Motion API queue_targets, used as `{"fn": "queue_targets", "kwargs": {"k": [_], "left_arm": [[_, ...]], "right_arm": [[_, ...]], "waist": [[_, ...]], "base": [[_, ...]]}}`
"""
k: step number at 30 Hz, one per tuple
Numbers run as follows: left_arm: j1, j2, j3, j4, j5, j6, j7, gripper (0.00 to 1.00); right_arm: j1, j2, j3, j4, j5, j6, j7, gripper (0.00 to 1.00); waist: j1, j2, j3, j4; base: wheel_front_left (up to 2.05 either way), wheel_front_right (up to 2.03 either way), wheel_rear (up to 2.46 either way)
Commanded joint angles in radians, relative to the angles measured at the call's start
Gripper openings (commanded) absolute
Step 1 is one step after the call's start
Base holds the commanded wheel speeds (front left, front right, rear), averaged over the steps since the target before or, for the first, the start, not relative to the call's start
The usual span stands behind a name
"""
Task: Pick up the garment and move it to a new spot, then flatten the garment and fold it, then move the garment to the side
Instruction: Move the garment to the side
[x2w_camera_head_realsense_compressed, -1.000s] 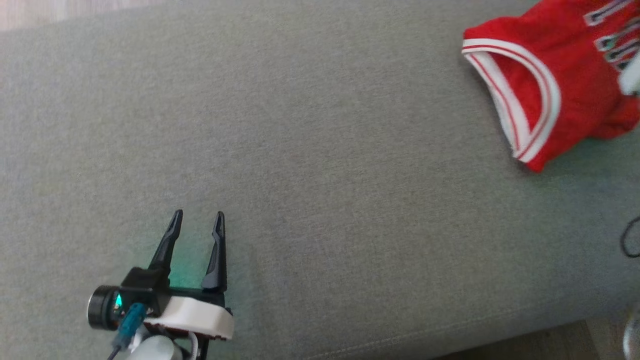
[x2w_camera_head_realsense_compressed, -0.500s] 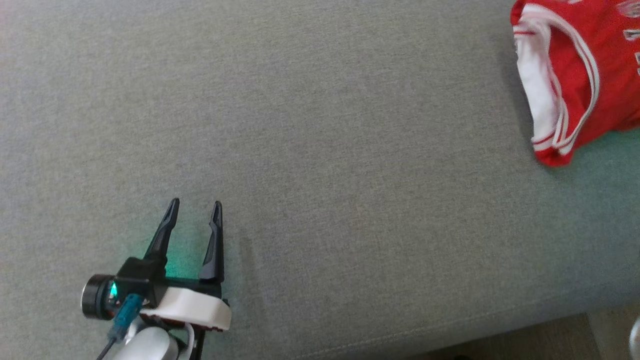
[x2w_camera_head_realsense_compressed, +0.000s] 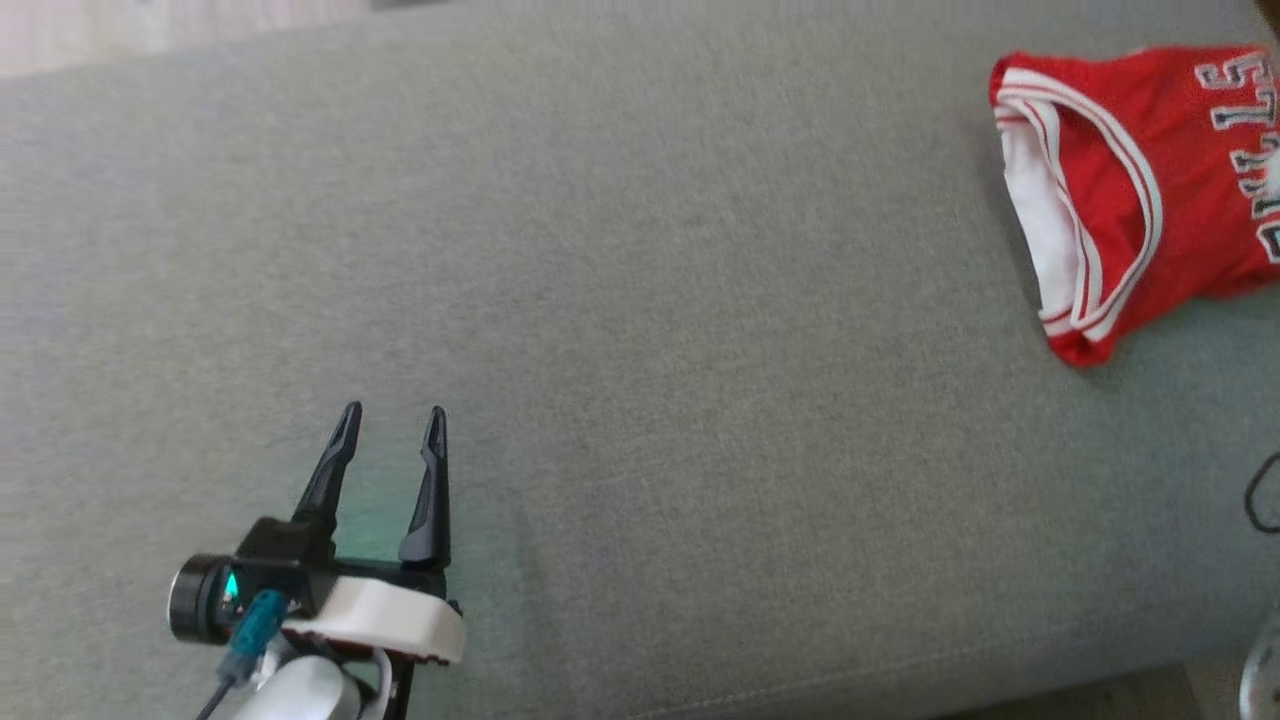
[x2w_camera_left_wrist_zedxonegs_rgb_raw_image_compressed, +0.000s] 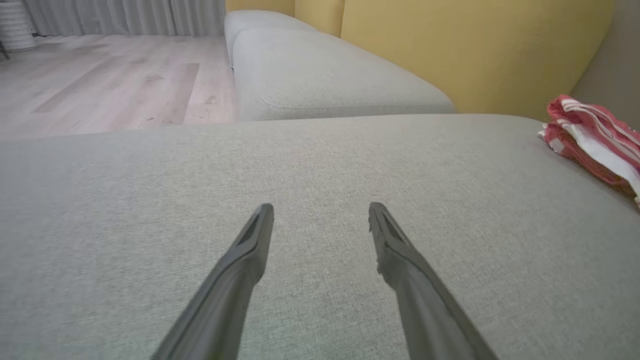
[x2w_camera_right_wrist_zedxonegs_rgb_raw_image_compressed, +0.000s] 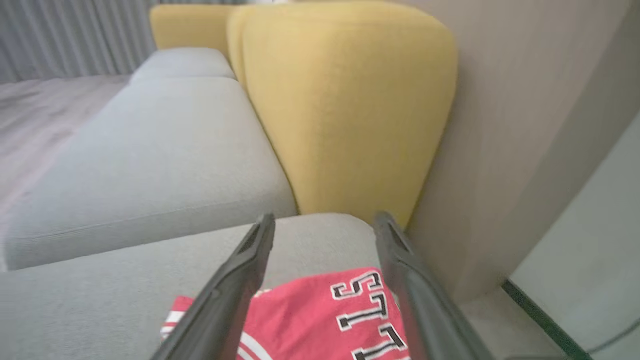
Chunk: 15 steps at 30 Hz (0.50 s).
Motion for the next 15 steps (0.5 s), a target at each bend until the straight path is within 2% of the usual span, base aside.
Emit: {"fn": "queue_targets", "kwargs": {"k": [1, 9, 15], "left_arm": [[-0.032, 0.008, 0.045, -0.016, -0.016, -0.002, -0.019, 1.00], [0.033, 0.000, 0.104, 0.030, -0.074, 0.006, -0.055, 1.00], [0.091, 0.000, 0.130, 0.043, -0.099, 0.013, -0.067, 1.00]], "right_arm": [[0.018, 0.003, 0.053, -0.063, 0.012, 0.007, -0.033, 1.00], [0.192, 0.076, 0.195, -0.154, 0.051, 0.007, -0.125, 1.00], [0.355, 0.139, 0.239, -0.222, 0.062, 0.007, -0.187, 1.00]], "waist": [[0.0001, 0.0000, -0.059, 0.037], [0.0001, 0.0000, -0.196, 0.124], [0.0001, 0.0000, -0.257, 0.176]], "base": [[0.00, 0.00, 0.00], [0.00, 0.00, 0.00], [0.00, 0.00, 0.00]]}}
